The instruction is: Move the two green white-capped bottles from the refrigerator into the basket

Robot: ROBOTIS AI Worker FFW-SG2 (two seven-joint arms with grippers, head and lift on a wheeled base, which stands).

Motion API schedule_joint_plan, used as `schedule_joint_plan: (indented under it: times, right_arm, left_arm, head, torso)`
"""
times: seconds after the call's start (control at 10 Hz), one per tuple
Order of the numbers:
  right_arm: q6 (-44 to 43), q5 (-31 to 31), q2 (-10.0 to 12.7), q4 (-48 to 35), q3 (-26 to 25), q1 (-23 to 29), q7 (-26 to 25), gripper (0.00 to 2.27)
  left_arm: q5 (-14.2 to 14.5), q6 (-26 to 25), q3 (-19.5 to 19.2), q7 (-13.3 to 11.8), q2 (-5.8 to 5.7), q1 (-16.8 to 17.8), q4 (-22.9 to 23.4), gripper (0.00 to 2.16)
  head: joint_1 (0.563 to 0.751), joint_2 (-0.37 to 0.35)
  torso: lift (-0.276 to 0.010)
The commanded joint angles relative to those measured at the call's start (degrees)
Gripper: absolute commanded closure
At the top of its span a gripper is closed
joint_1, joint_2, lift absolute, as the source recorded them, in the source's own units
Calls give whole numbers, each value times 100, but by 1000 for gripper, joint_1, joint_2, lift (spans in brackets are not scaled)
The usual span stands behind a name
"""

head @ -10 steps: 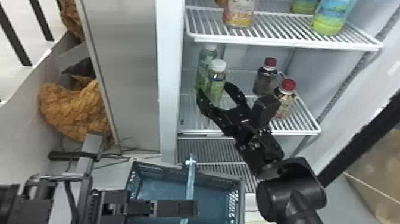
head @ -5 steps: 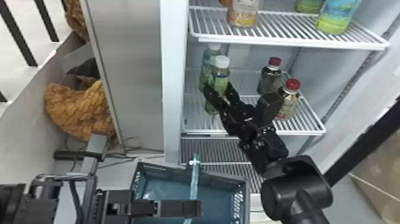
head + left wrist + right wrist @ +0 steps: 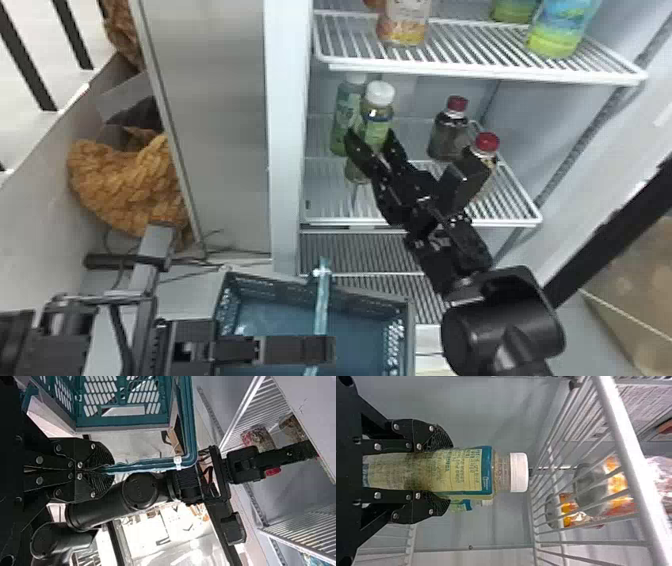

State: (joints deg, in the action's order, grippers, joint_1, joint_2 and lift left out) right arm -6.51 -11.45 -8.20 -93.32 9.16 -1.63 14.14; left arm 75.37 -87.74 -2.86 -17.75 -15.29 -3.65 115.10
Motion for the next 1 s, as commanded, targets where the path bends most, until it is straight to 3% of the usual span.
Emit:
schedule_joint_plan:
  times: [0.0, 0.9]
  right_arm:
    - [102, -66, -6, -378, -93, 233, 54, 895]
    - [1593, -306, -102, -2881, -653, 2019, 476, 895]
  left_arm:
    - [4, 0, 0, 0, 8, 0, 0, 1161]
    - [27, 0, -23, 0, 17, -28, 0, 1161]
  head:
    - [695, -144]
    - [695, -178]
  torso:
    - [-263]
    - [-263]
